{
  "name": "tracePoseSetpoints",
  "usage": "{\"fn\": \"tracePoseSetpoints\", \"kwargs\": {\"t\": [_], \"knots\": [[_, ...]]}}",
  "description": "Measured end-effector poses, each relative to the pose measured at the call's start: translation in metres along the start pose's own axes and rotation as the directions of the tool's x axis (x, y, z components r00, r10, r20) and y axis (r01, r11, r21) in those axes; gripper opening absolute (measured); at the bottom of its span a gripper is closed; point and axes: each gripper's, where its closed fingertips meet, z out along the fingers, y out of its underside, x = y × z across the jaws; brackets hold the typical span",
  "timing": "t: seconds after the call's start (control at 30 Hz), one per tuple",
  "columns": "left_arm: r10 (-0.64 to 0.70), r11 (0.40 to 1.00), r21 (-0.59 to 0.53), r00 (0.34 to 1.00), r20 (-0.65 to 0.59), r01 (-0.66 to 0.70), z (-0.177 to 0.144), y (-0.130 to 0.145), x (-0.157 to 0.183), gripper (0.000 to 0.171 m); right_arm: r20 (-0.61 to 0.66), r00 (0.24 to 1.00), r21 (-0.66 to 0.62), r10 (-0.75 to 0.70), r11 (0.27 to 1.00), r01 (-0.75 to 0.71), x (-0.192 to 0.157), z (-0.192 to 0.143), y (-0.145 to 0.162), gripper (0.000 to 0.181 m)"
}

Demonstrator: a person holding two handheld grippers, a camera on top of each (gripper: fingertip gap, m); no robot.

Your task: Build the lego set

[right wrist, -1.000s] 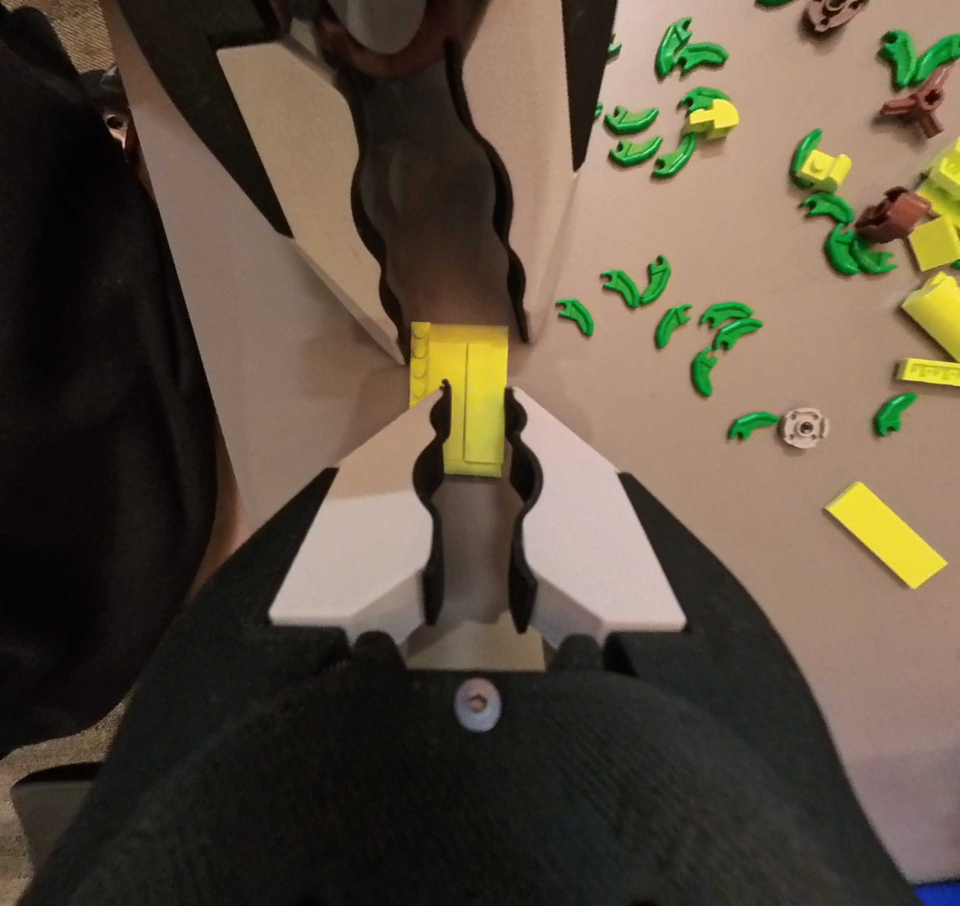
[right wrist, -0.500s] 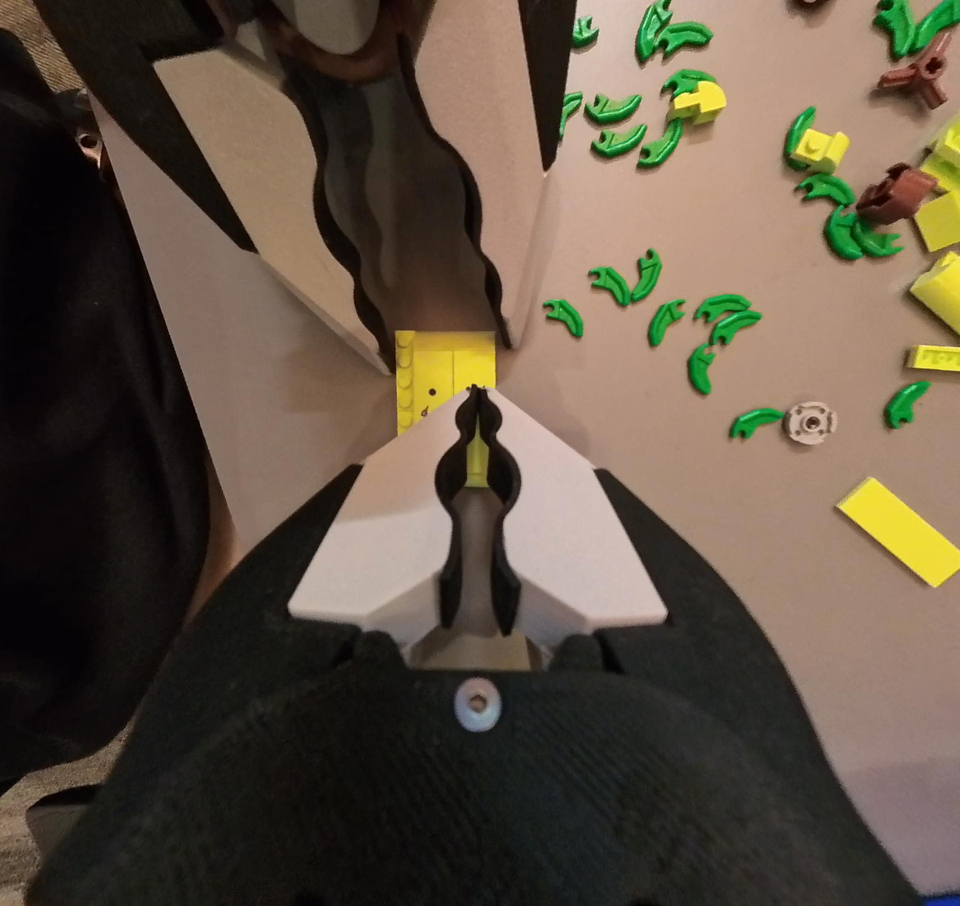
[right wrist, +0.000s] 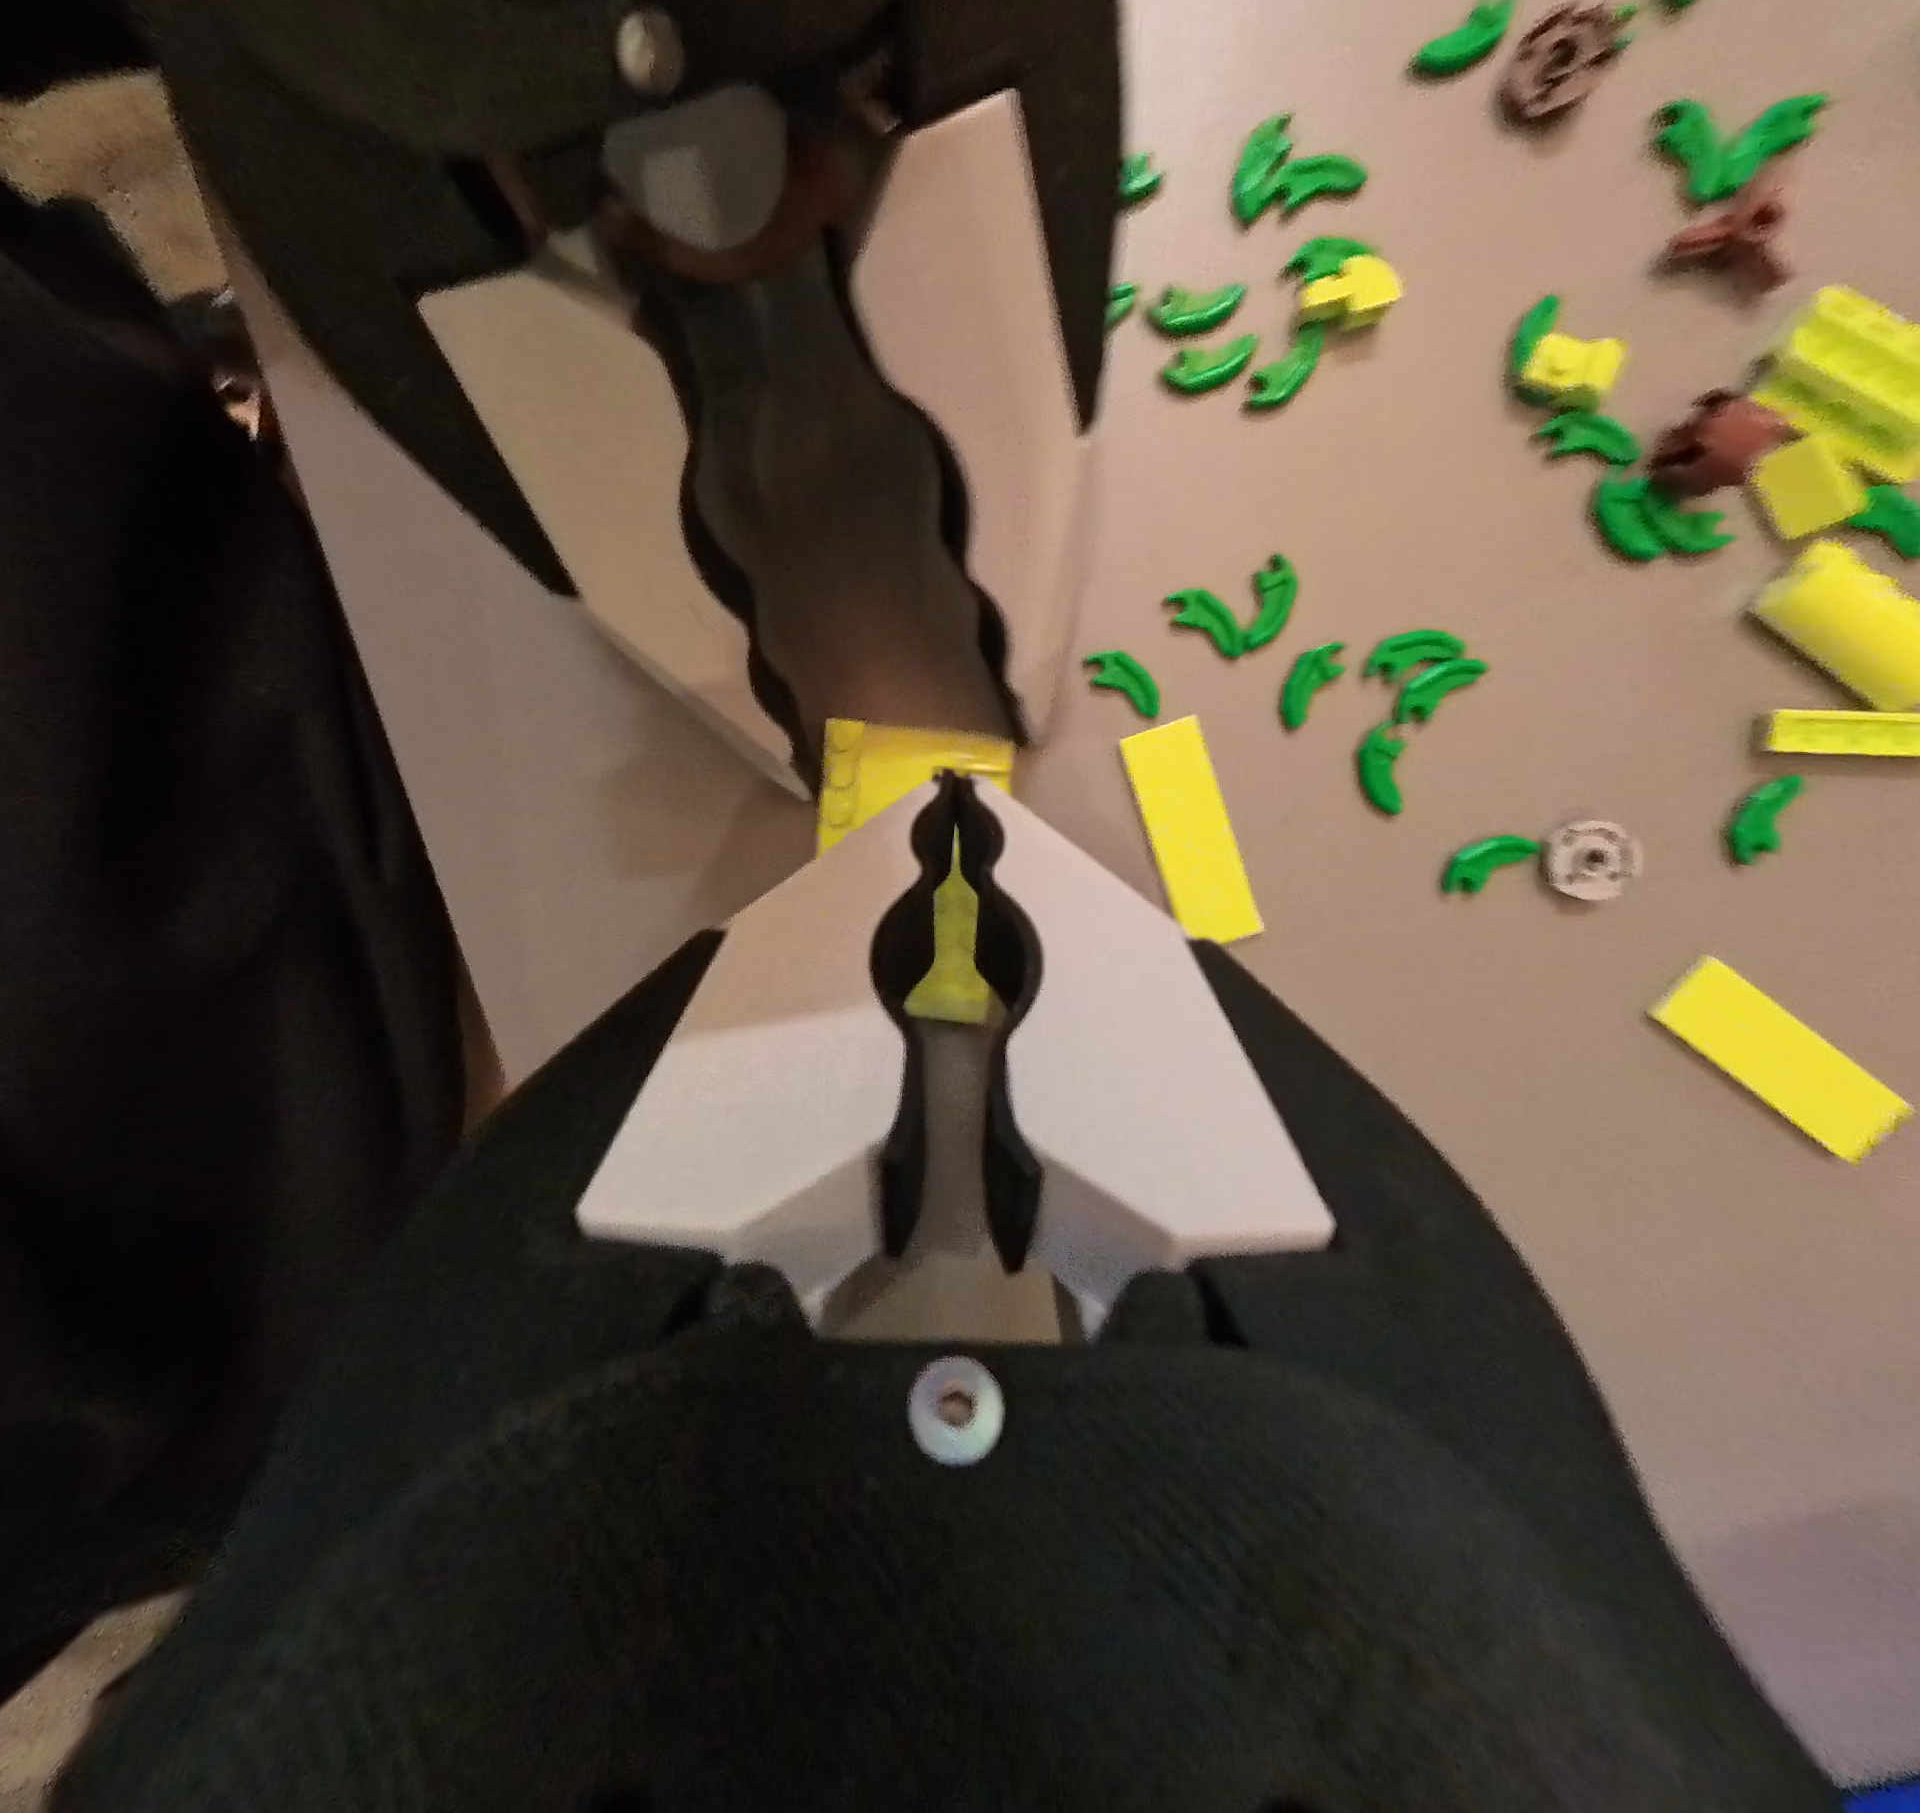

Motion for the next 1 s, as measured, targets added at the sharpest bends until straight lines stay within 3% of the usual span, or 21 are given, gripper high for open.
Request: {"fn": "tracePoseSetpoints", "kwargs": {"t": [0.03, 0.13, 0.17, 0.33, 0.57, 0.7, 0.87, 1.0], "knots": [[-0.004, 1.0, 0.001, 1.0, -0.004, 0.004, 0.0, 0.0, 0.0, 0.041, -0.035, 0.999, 0.009, 0.008, 1.0, -0.008, 0.007, -0.003, -0.001, 0.0], [-0.018, 1.0, 0.006, 1.0, -0.016, 0.018, -0.001, 0.0, 0.0, 0.041, -0.153, 0.988, -0.062, -0.023, 0.998, 0.014, 0.033, -0.008, 0.008, 0.0], [-0.025, 1.0, 0.01, 0.999, -0.023, 0.025, -0.001, -0.001, 0.0, 0.041, -0.152, 0.987, -0.096, -0.051, 0.995, 0.037, 0.036, -0.007, 0.012, 0.008], [-0.071, 0.993, 0.095, 0.996, -0.057, 0.076, -0.014, -0.007, -0.004, 0.043, -0.079, 0.984, -0.19, -0.16, 0.971, 0.142, 0.049, 0.0, 0.015, 0.024], [-0.104, 0.988, 0.113, 0.993, -0.05, 0.109, -0.022, -0.004, -0.012, 0.043, 0.024, 0.982, -0.23, -0.185, 0.955, 0.186, 0.051, 0.01, 0.017, 0.013], [-0.091, 0.99, 0.104, 0.995, -0.05, 0.096, -0.021, -0.003, -0.011, 0.043, -0.033, 0.989, -0.222, -0.142, 0.966, 0.131, 0.048, 0.0, 0.017, 0.013], [-0.121, 0.986, 0.105, 0.989, -0.083, 0.129, -0.02, -0.004, -0.007, 0.043, -0.066, 0.992, -0.166, 0.108, 0.979, -0.117, 0.019, -0.014, 0.011, 0.013], [-0.112, 0.989, 0.086, 0.99, -0.085, 0.12, -0.016, -0.004, -0.004, 0.044, -0.169, 0.972, -0.211, 0.164, 0.957, -0.199, 0.008, -0.01, 0.024, 0.014]]}}
